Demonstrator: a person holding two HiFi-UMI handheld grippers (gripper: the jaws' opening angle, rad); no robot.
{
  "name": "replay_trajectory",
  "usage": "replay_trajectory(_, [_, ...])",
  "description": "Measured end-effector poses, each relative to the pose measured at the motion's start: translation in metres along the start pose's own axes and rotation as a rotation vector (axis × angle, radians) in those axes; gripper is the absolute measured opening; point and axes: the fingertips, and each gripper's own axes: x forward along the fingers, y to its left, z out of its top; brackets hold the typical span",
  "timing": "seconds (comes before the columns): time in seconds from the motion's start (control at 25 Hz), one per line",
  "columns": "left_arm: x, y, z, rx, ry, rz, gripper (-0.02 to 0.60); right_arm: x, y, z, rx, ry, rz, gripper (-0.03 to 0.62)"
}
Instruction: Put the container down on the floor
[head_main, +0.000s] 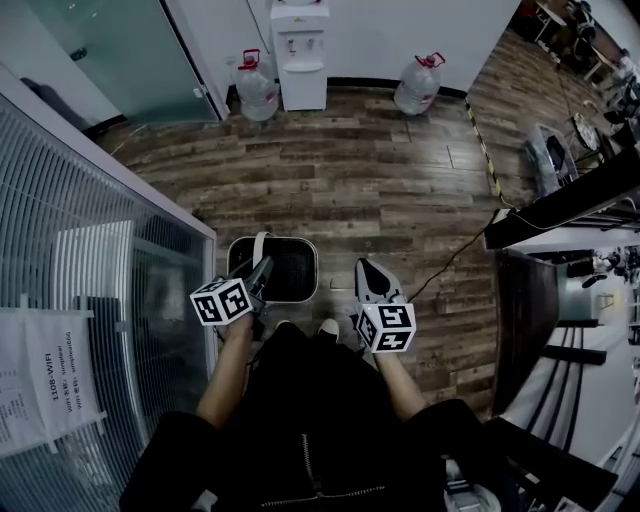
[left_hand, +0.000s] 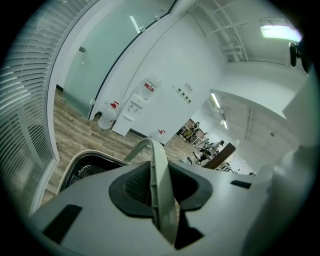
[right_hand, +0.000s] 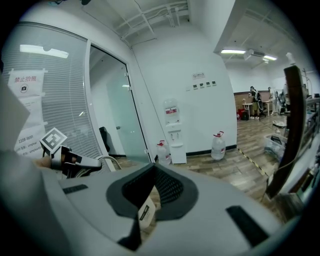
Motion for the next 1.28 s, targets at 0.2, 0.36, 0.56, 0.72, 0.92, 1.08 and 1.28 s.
replay_trajectory(0.2, [0.013,-0.011,0.011,0.007,-0.001,-0.023,0.087,0.007,-0.003,0.000,-0.004,0.012,0.001,0.011])
replay_trajectory(0.36, [0.027,-0.010,0.021,0.014,0.001,-0.040,0.087,0.022,-0.003,0.003,-0.005,0.019,-0.002,0.011])
replay_trajectory(0.56, [0.051,0.000,0.040,0.015,0.021,-0.059,0.087,0.052,-0.004,0.020,-0.002,0.009,-0.015,0.011])
replay_trajectory(0.72, [0.075,0.009,0.060,0.031,0.044,-0.075,0.087,0.083,-0.006,0.037,-0.002,0.000,-0.028,0.011])
replay_trajectory(0.92, [0.103,0.023,0.090,0.039,0.053,-0.091,0.087,0.125,-0.009,0.056,0.000,0.004,-0.045,0.011])
replay_trajectory(1.08, [0.120,0.036,0.115,0.044,0.060,-0.107,0.087,0.152,-0.007,0.072,-0.001,-0.005,-0.063,0.011])
replay_trajectory(1.28, [0.138,0.055,0.138,0.052,0.070,-0.122,0.087,0.184,-0.002,0.082,-0.001,-0.007,-0.082,0.011])
